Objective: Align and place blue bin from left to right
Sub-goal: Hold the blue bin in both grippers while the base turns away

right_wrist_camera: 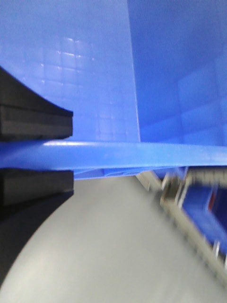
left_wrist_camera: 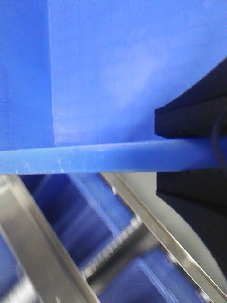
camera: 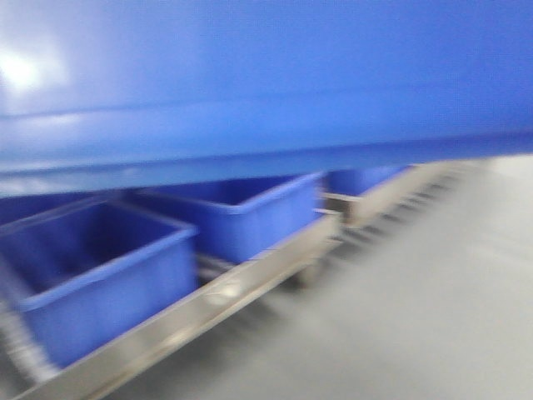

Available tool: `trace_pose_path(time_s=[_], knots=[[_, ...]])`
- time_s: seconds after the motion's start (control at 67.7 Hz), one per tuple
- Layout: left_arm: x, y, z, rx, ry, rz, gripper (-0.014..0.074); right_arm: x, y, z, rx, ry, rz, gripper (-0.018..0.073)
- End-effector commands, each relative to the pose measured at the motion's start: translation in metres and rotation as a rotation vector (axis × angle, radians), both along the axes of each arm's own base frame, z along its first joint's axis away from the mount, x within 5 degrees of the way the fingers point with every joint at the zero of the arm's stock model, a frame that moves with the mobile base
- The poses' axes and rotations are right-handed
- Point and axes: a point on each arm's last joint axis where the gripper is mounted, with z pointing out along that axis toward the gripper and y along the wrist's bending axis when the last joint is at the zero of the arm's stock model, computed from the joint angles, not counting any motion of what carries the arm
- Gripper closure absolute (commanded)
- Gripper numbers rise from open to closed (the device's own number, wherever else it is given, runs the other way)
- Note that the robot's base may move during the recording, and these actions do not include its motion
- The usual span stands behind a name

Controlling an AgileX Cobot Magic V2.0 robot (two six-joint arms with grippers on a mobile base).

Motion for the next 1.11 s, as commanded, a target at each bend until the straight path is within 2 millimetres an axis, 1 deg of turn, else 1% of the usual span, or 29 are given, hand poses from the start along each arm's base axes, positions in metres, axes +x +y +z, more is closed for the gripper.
trace_pose_path(time_s=[0.0,0.738,0.871,1.092], knots=[[0.0,-0.015,0.009,-0.093,-0.084,-0.117,0.0707,-0.003,0.024,0.023,0.202,-0.192,0.214,0.0638],[0.0,-0.015,0.009,-0.093,-0.084,-0.117,0.0707,-0.003,0.024,0.023,0.199,-0.189,0.211,0.0638],[0.0,-0.015,0.009,-0.093,-0.084,-0.117,0.0707,-0.003,0.022,0.021,0.162,-0.184,0.202,0.0638],[0.0,-0.015,0.009,-0.093,-0.084,-0.117,0.0707,-0.002,0.014,0.013,0.089,-0.116,0.129,0.0638]])
